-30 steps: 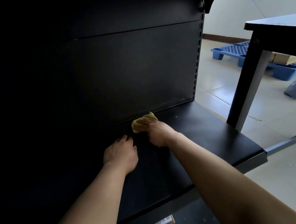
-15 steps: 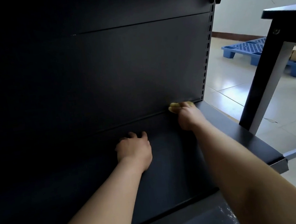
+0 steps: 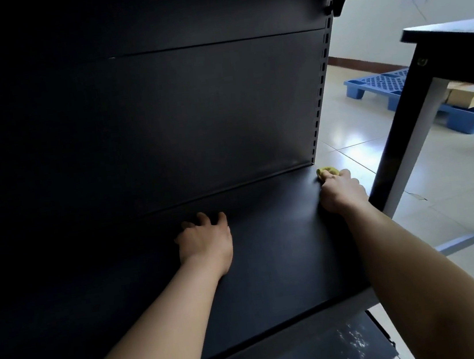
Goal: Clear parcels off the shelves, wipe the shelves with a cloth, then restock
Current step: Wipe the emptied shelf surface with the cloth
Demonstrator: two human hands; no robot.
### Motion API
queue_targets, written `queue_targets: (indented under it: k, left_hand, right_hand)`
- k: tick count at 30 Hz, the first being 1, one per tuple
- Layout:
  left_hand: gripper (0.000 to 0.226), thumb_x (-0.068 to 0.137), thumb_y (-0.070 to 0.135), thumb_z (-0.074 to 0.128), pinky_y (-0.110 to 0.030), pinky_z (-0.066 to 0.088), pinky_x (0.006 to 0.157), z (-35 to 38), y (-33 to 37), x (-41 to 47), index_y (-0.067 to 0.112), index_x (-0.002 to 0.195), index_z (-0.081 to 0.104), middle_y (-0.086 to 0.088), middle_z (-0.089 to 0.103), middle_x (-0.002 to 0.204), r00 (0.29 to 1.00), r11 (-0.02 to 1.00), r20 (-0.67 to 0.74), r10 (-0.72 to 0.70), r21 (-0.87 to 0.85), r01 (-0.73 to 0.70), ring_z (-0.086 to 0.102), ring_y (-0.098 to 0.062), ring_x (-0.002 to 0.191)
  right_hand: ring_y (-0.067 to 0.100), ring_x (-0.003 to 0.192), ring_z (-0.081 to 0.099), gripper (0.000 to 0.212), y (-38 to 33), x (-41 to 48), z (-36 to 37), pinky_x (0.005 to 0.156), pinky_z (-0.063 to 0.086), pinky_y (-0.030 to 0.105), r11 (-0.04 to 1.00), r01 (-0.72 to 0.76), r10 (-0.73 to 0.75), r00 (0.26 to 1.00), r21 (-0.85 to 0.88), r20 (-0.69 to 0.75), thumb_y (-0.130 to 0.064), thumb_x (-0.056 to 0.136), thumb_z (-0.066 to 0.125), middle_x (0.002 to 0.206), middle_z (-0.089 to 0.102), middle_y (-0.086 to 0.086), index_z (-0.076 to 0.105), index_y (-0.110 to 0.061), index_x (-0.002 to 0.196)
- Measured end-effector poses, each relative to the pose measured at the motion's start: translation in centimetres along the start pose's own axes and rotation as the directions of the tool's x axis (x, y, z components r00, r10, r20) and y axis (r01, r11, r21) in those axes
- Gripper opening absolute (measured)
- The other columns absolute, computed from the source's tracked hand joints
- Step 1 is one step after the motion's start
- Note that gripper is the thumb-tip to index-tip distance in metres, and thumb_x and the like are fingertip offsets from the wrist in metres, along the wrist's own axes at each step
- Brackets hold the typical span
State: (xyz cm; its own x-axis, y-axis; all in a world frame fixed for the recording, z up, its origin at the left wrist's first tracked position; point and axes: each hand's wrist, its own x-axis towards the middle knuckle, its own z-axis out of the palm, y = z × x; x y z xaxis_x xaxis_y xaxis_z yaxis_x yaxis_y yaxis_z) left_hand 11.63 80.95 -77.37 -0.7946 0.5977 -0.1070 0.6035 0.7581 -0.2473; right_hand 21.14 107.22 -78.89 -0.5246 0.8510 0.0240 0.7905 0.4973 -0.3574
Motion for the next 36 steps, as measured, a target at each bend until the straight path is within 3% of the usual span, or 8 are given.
queue_targets:
  k: [8, 13, 17, 22, 28, 36]
  left_hand:
    - [0.056, 0.102, 0.036, 0.028, -0.052, 0.044, 0.095, 0.3, -0.3, 0.0, 0.028, 0.152, 0.004, -0.016, 0.014, 0.157, 1.0, 0.998, 0.016, 0.005, -0.057, -0.004, 0.03, -0.047, 0.134]
    - [0.051, 0.103, 0.036, 0.015, -0.049, 0.031, 0.109, 1.0, -1.4, -1.4, 0.026, 0.152, 0.004, -0.013, 0.009, 0.159, 0.998, 0.978, 0.026, 0.055, -0.201, -0.049, 0.015, -0.038, 0.144]
    - [0.052, 0.103, 0.035, 0.02, -0.046, 0.032, 0.108, 1.2, -2.1, -3.7, 0.021, 0.152, 0.01, -0.012, 0.016, 0.157, 0.997, 0.975, -0.006, 0.072, -0.21, -0.072, 0.021, -0.032, 0.142]
    - [0.054, 0.102, 0.037, 0.023, -0.044, 0.029, 0.11, 1.3, -2.5, -6.8, 0.018, 0.151, 0.012, -0.01, 0.021, 0.156, 0.997, 0.977, -0.031, 0.077, -0.199, -0.081, 0.02, -0.029, 0.143]
    - [0.053, 0.101, 0.039, 0.027, -0.043, 0.034, 0.107, 1.2, -2.8, -9.5, 0.017, 0.149, 0.019, -0.008, 0.03, 0.151, 0.996, 0.979, -0.048, 0.077, -0.187, -0.085, 0.028, -0.027, 0.138]
    - [0.051, 0.102, 0.038, 0.022, -0.046, 0.03, 0.11, 1.6, -3.1, -10.6, 0.021, 0.15, 0.019, -0.006, 0.015, 0.158, 0.997, 0.971, 0.012, 0.071, -0.232, -0.067, 0.017, -0.027, 0.144]
  right_hand:
    - [0.038, 0.118, 0.045, 0.051, 2.5, -4.4, -0.9, 0.101, 0.037, 0.042, 0.996, 0.025, -0.03, 0.998, -0.089, -0.048, -0.022, 0.092, 0.031, 0.133, 0.04, 0.012, 0.04, -0.034, 0.14]
    - [0.038, 0.116, 0.045, 0.051, 4.5, -8.6, -1.9, 0.099, 0.037, 0.041, 0.99, 0.047, -0.054, 0.997, -0.131, -0.049, -0.02, 0.09, 0.036, 0.135, 0.038, 0.013, 0.037, -0.029, 0.14]
    - [0.036, 0.117, 0.046, 0.05, 5.9, -12.1, -2.7, 0.1, 0.037, 0.039, 0.991, 0.048, -0.062, 0.991, -0.125, -0.115, -0.016, 0.089, 0.04, 0.138, 0.039, 0.008, 0.043, -0.025, 0.138]
    - [0.034, 0.135, 0.027, 0.053, 5.7, -16.0, -2.7, 0.116, 0.017, 0.043, 0.986, 0.019, -0.045, 0.987, -0.166, -0.154, -0.015, 0.086, 0.045, 0.147, 0.032, 0.008, 0.045, -0.022, 0.139]
    - [0.037, 0.144, 0.005, 0.06, 1.9, -20.9, -0.8, 0.119, -0.002, 0.048, 0.995, 0.011, -0.018, 0.998, -0.1, -0.066, -0.022, 0.091, 0.039, 0.158, 0.01, 0.01, 0.027, -0.017, 0.149]
    - [0.034, 0.145, 0.008, 0.058, -2.3, -23.9, 0.8, 0.12, -0.002, 0.045, 0.97, 0.216, -0.219, 0.976, -0.109, -0.02, -0.039, 0.093, 0.031, 0.158, 0.016, 0.007, 0.034, -0.021, 0.147]
